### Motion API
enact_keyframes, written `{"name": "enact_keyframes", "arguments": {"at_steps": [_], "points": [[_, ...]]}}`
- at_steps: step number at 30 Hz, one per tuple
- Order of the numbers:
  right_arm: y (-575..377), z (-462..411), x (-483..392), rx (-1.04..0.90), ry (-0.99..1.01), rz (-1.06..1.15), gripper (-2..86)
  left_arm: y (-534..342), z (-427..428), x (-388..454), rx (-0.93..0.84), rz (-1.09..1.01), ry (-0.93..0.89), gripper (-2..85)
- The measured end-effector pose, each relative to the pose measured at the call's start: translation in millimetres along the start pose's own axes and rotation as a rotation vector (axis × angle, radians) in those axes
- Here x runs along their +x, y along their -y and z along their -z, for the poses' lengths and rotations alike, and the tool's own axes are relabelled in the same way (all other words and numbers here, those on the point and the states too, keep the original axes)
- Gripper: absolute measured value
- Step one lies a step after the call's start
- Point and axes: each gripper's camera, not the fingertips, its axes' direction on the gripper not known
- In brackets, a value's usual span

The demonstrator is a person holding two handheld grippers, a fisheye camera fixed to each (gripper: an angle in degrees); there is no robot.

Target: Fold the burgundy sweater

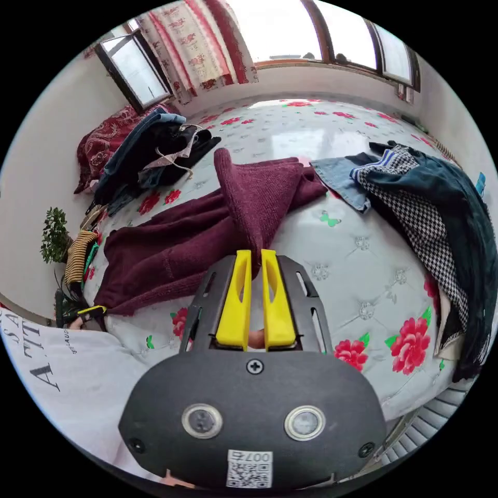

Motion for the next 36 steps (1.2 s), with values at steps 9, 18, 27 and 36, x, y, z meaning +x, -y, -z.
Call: {"name": "enact_keyframes", "arguments": {"at_steps": [9, 18, 27, 36], "points": [[-85.0, -7.3, 63.4, -0.056, -0.001, -0.321, 10.6, 5.8, 4.6, -62.9, -0.024, 0.023, -0.122, 0.2], [-63.9, -22.8, 141.0, -0.033, -0.037, -0.608, 9.4, 8.6, -12.5, -95.5, 0.003, 0.042, -0.185, 0.6], [-24.8, 6.4, 130.4, -0.052, -0.177, -0.338, 6.9, -0.2, -15.3, -126.3, 0.023, -0.020, -0.217, 6.3], [6.9, -26.3, 158.6, -0.195, -0.168, -0.205, 7.4, 15.3, -30.3, -141.3, 0.072, -0.047, -0.253, 9.1]]}}
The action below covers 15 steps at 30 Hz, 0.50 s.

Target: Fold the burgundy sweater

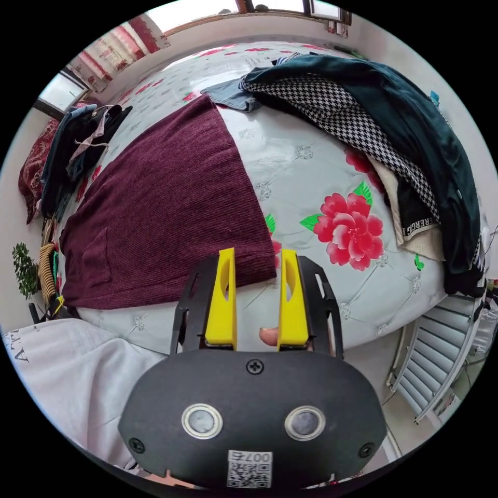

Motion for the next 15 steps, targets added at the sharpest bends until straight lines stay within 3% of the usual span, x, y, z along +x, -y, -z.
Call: {"name": "enact_keyframes", "arguments": {"at_steps": [2, 5, 10, 15], "points": [[7.4, -11.1, -1.9, -0.042, 0.011, 0.025, 6.0, 8.4, -18.8, 1.4, -0.047, -0.012, 0.033, 8.8], [8.8, 3.4, -14.6, 0.045, -0.059, 0.103, 1.9, 17.6, -37.8, -1.5, -0.113, -0.014, 0.085, 5.9], [13.1, 63.8, -6.3, 0.223, 0.088, 0.129, 0.8, 16.7, -7.3, -5.3, -0.056, -0.078, 0.044, 4.9], [22.8, 37.0, 21.8, 0.114, 0.141, 0.052, 4.2, -1.9, -0.3, -28.8, -0.031, -0.063, -0.033, 5.0]]}}
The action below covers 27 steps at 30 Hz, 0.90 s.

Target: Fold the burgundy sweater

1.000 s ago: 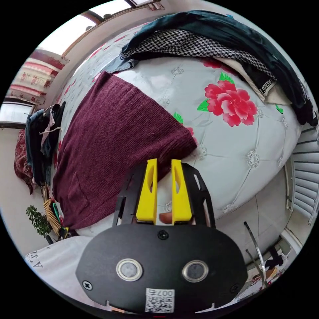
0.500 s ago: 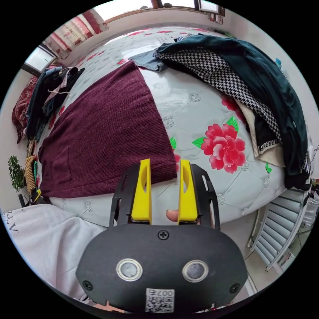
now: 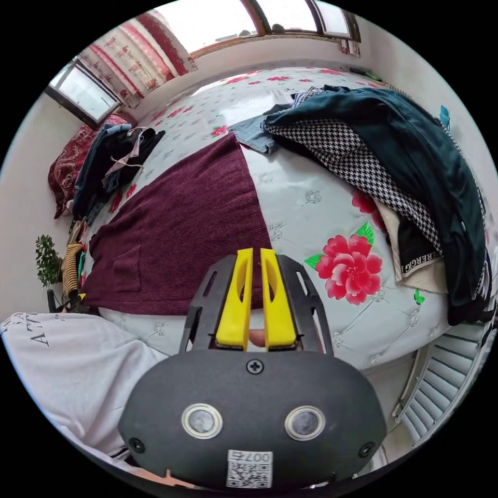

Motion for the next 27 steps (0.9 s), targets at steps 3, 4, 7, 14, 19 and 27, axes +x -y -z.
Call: {"name": "enact_keyframes", "arguments": {"at_steps": [3, 4, 7, 14, 19, 27], "points": [[-3.3, -39.7, 8.2, -0.143, 0.008, -0.010, 5.3, -7.3, -5.1, -13.2, 0.012, 0.042, -0.036, 5.1], [-5.3, -48.2, 4.7, -0.172, -0.025, 0.016, 4.6, -8.2, -4.8, -15.5, 0.017, 0.046, -0.044, 5.1], [-7.5, -48.8, -8.9, -0.165, -0.164, 0.095, 1.4, -9.0, -2.1, -28.3, 0.013, 0.058, -0.073, 5.2], [-0.2, -32.9, 14.0, -0.161, -0.094, 0.096, 4.1, -5.8, -9.9, -49.2, -0.050, 0.049, -0.069, 6.0], [-6.3, -45.6, 44.5, -0.217, 0.063, 0.032, 5.0, -17.6, -10.3, -55.6, -0.038, 0.057, -0.053, 1.2], [-15.8, -8.5, 41.0, -0.135, 0.080, 0.133, 0.2, -21.8, 1.4, -72.4, -0.001, 0.028, -0.098, -0.9]]}}
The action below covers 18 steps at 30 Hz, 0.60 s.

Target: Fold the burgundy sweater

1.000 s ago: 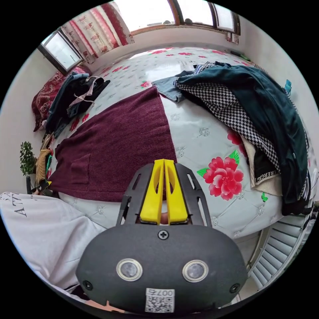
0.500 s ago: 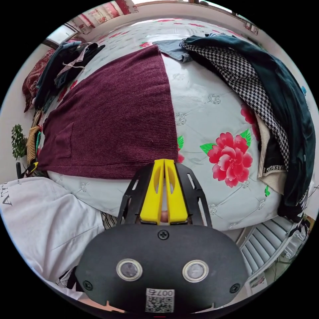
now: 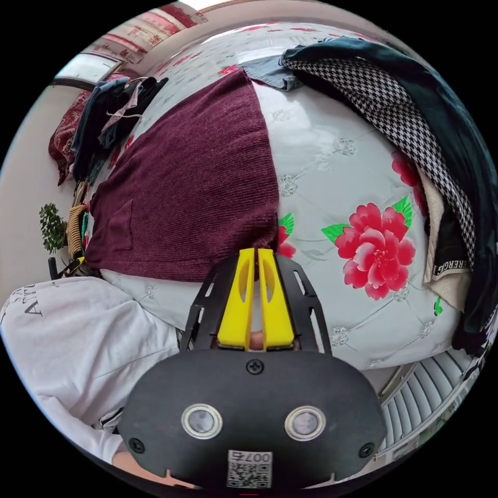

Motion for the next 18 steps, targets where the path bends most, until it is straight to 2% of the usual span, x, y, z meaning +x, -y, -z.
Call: {"name": "enact_keyframes", "arguments": {"at_steps": [3, 7, 11, 15, 18], "points": [[-11.2, 35.6, 1.6, 0.120, 0.087, 0.009, -0.1, -8.7, 19.9, -13.9, 0.085, 0.033, -0.044, -1.0], [-8.8, 52.8, 14.5, 0.180, 0.170, -0.043, -0.2, -12.1, 28.6, -41.7, 0.167, 0.101, -0.121, -1.0], [31.4, 86.9, 15.1, 0.290, 0.251, -0.068, -0.3, 41.9, 44.6, -65.0, 0.252, 0.118, -0.198, -1.0], [74.5, 191.5, -20.2, 0.613, 0.327, 0.012, -0.3, 136.4, 120.9, -33.7, 0.397, -0.045, -0.194, -1.0], [71.2, 262.3, -52.2, 0.792, 0.350, 0.112, -0.3, 163.1, 196.2, 13.1, 0.529, -0.208, -0.162, -1.0]]}}
